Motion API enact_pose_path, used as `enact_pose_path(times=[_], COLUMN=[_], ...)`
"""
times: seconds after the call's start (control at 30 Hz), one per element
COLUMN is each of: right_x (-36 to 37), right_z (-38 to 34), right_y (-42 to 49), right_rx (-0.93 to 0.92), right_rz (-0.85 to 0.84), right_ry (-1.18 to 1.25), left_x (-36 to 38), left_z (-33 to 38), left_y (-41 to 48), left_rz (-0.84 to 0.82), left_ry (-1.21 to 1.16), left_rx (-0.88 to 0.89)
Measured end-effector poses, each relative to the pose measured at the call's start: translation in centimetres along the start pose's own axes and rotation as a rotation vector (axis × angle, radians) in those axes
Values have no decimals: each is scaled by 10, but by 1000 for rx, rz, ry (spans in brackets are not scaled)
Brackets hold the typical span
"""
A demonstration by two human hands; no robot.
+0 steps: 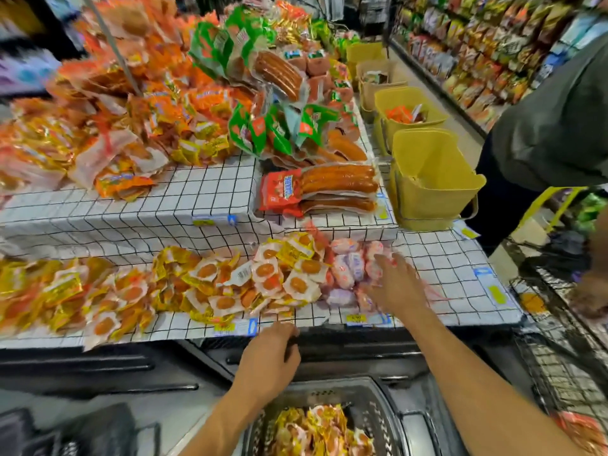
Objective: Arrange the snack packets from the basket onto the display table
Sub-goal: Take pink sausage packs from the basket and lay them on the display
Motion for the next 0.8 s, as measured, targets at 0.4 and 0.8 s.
enact_pose_path(times=[0.4,0.8], right_x=[-26,-71], right_z=[33,68], right_y=[-2,-60], right_rx=[-31,-26], right_rz=[264,405], right_ry=[491,859], left_x=[23,39], left_z=[24,96], left_y=[10,115], left_rz=[-51,54], left_ry=[-39,298], left_rx=[17,309])
Point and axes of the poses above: each hand's wrist, its own y-axis towards the middle knuckle, its own x-axis out of the palm, z = x × y, the point moved 5 cm from there along y, towards the middle knuckle, and after that the axes turned 6 degrees about y, right-handed, at the moved point
